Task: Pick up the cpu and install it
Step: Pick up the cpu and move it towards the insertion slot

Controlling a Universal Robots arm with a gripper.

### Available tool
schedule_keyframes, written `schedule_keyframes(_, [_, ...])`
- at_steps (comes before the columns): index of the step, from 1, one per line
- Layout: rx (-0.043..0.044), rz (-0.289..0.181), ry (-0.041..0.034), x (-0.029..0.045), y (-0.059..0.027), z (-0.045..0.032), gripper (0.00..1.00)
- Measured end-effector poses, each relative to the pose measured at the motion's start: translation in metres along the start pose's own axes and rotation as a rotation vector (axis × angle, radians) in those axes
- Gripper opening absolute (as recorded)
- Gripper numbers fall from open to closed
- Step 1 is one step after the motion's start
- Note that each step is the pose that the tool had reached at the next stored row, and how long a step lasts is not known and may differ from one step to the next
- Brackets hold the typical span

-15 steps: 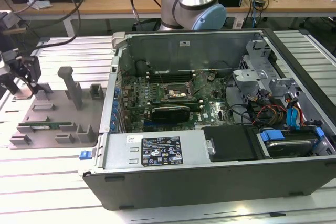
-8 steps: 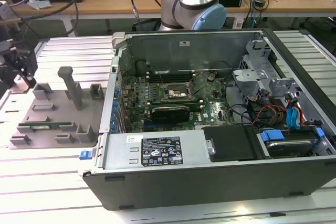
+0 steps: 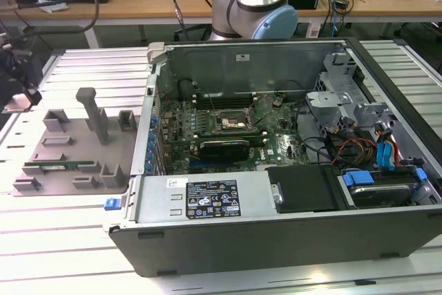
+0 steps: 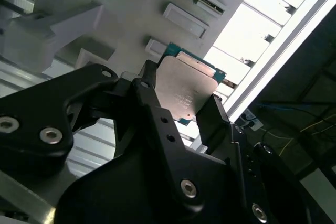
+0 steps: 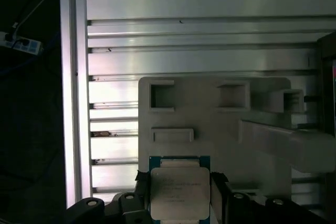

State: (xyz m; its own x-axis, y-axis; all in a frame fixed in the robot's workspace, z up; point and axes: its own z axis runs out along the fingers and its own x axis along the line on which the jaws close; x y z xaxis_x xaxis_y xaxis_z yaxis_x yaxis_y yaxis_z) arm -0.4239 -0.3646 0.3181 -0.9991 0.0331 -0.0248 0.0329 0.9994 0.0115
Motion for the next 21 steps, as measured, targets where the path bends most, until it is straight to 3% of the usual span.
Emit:
schedule_keyframes(6, [0.0, 0.0, -0.0004, -0.0004, 0.0013, -0.0179, 0.55])
schedule_keyframes(13, [0.0, 0.0, -0.0014, -0.0011, 0.0034, -0.0476, 0.55])
schedule_keyframes(21, [0.0, 0.0, -0.0015, -0.0016, 0.0052, -0.071, 0.55])
